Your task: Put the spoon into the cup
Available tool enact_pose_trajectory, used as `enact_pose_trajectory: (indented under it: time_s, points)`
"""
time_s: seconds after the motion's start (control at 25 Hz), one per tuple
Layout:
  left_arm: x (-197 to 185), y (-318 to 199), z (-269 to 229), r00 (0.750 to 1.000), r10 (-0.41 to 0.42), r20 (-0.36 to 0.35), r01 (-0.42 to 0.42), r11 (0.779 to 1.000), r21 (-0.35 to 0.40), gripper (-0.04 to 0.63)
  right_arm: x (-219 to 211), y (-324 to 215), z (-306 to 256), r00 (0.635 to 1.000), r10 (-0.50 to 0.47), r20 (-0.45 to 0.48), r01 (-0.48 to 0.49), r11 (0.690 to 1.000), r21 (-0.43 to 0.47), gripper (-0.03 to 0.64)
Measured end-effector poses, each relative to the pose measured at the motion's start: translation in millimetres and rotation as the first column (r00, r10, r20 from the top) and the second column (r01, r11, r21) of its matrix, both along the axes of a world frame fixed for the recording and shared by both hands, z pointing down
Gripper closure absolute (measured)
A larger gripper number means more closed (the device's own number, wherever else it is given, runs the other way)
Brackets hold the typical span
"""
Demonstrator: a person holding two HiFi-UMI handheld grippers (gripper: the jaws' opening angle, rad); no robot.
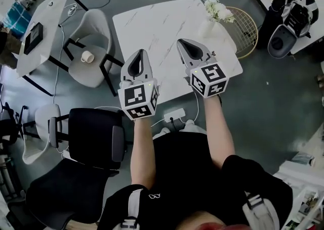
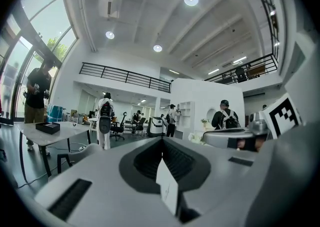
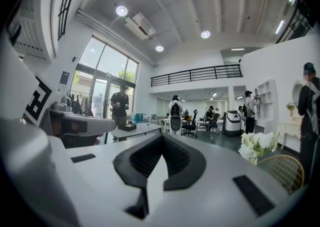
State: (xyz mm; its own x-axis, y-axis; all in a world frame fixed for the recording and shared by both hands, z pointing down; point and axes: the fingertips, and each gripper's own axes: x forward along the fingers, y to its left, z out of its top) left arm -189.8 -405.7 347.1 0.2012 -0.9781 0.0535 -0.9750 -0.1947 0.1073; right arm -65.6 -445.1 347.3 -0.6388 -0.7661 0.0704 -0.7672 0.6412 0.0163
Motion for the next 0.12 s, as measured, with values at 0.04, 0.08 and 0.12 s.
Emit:
enact_pose_trajectory:
  time_s: [0.04,0.08,0.12]
  points:
    - [0.4,-2.0,-1.0,1.000,0.003,0.000,-0.003,1.000,-0.001,0.578,0.0,-1.7,-1.2,1.000,0.000,-0.001,0.000,1.000,-0.001,0.611]
    - [0.6,-4.1,-2.3,1.000,0.005,0.000,-0.005,1.000,-0.002,0.578,-0.1,-3.5,-2.5,1.000,0.000,-0.002,0.000,1.000,-0.003,0.611]
    - [0.6,-6.3,-3.7,1.000,0.007,-0.001,-0.007,1.000,-0.004,0.578,-0.3,-5.3,-3.9,1.000,0.000,-0.004,0.000,1.000,-0.004,0.611]
